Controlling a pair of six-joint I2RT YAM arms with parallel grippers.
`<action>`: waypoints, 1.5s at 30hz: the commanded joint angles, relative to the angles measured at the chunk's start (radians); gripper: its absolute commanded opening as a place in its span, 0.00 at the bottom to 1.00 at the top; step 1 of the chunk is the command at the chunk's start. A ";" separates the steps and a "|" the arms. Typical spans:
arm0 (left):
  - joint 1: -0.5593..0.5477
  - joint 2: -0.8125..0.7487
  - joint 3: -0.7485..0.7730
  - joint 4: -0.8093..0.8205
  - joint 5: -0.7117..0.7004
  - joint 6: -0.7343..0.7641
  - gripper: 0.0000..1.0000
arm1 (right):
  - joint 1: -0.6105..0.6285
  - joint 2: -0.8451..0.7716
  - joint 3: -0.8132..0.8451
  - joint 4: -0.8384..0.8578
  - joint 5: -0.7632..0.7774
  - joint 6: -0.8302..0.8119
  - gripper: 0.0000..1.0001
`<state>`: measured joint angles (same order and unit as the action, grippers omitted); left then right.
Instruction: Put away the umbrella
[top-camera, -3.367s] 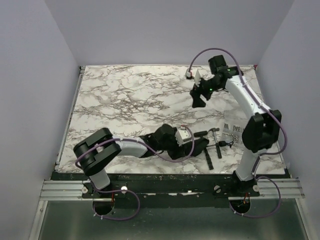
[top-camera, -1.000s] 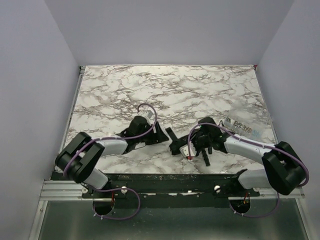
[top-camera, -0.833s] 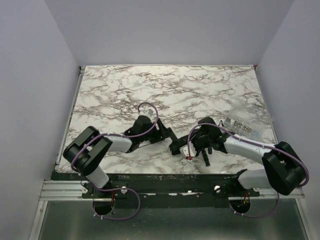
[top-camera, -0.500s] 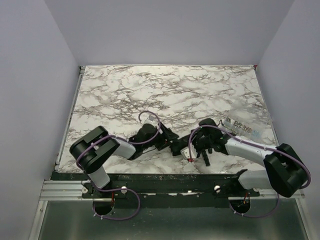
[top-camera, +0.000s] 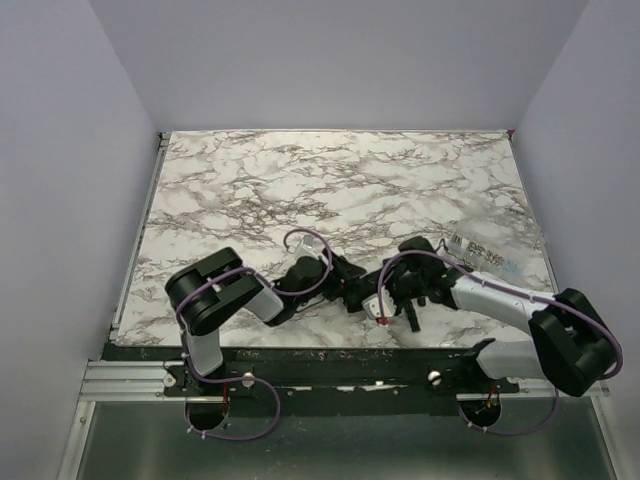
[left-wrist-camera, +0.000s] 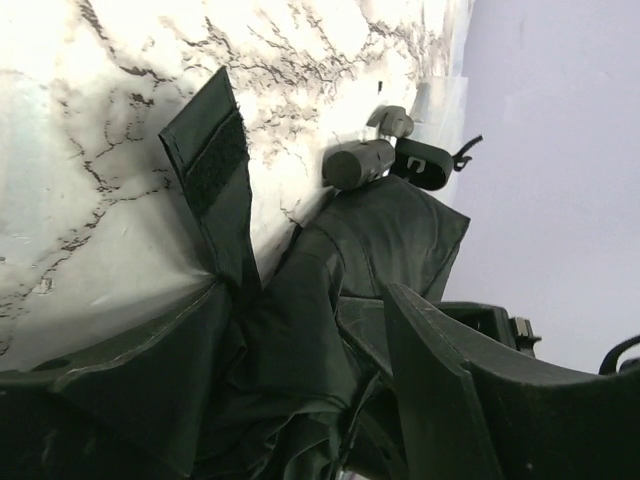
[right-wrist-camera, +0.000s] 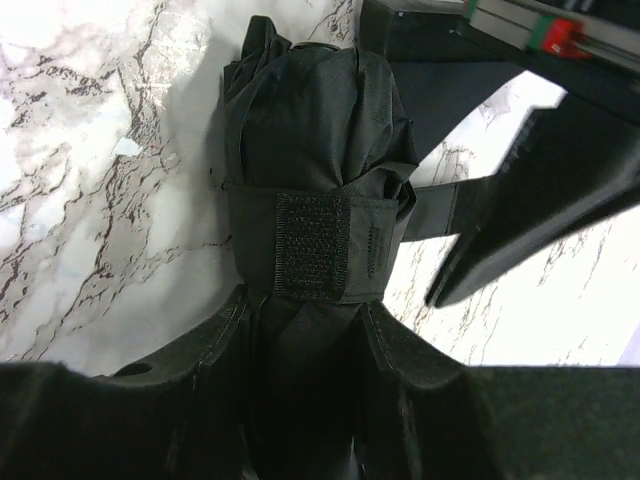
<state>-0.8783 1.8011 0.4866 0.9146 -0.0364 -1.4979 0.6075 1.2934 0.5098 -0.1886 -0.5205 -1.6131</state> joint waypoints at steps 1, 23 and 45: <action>0.040 0.082 -0.072 0.056 -0.051 0.159 0.58 | 0.006 0.059 -0.031 -0.237 0.047 0.047 0.15; 0.137 0.104 0.063 -0.105 0.154 0.417 0.61 | 0.006 0.067 -0.021 -0.241 0.049 0.065 0.15; 0.255 -0.239 0.351 -0.861 0.258 0.912 0.86 | 0.006 0.082 -0.014 -0.248 0.055 0.067 0.15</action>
<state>-0.6621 1.5394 0.8043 0.1593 0.0639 -0.6624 0.6075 1.3174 0.5434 -0.2253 -0.5205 -1.5898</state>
